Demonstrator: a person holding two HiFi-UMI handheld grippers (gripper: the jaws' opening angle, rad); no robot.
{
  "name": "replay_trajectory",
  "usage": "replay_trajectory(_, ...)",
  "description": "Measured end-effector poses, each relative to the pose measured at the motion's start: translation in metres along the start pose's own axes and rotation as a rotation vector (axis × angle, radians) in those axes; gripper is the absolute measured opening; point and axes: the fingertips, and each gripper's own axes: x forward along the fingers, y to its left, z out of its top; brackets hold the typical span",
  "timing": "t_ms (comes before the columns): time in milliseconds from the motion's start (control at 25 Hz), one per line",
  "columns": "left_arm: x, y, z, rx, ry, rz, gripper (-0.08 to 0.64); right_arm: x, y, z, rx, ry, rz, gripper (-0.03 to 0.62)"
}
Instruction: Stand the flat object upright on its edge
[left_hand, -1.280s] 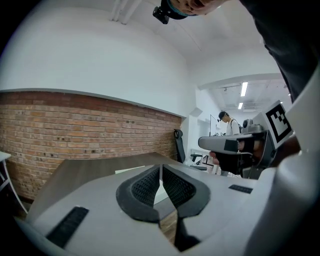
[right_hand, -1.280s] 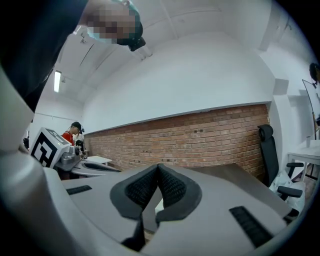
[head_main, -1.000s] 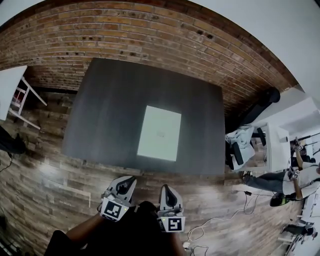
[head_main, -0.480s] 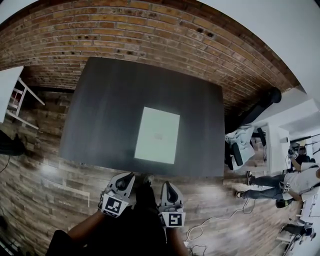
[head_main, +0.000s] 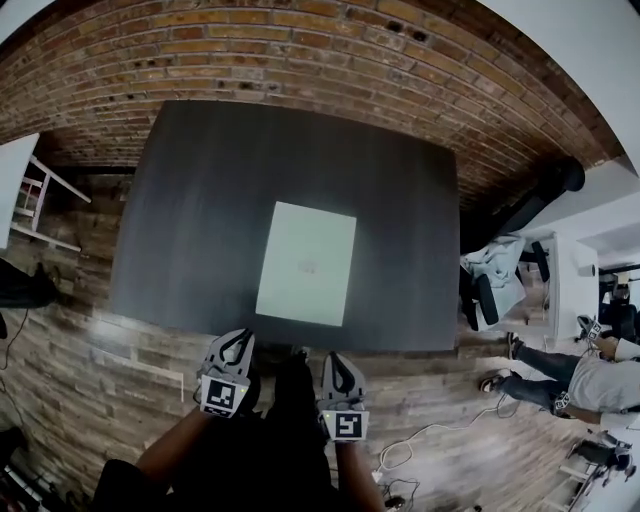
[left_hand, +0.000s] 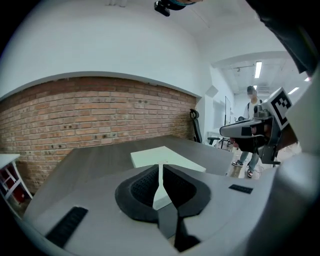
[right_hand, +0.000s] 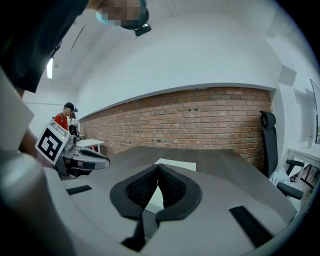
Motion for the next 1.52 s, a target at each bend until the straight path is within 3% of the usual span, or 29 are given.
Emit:
replay_trajectory(400,0.048,-0.009,-0.062,0.0,0.139,-0.016,0.048,0.028,-0.034,-0.08,0.024,0.162,0.041,0.026)
replay_trajectory(600,0.062,-0.012,-0.093,-0.034,0.189,-0.053,0.127,0.035,-0.048,-0.115,0.034,0.249,0.044,0.034)
replay_trajectory(720,0.07,-0.012,-0.113,-0.041,0.227,-0.066,0.156,0.037,-0.055,-0.145,0.03,0.311,0.046,0.143)
replay_trajectory(800,0.076,-0.011,-0.121,-0.044,0.24,-0.072,0.161,0.042,-0.059,-0.157,0.024,0.331,0.046,0.156)
replay_trajectory(1160,0.093,-0.005,-0.138,-0.052,0.267,-0.077,0.178,0.053,-0.069,-0.2,0.017,0.398,0.063,0.189)
replay_trajectory(1520,0.112,-0.002,-0.134,-0.033,0.281,-0.092,0.178,0.071,-0.07,-0.202,-0.002,0.386,0.093,0.198)
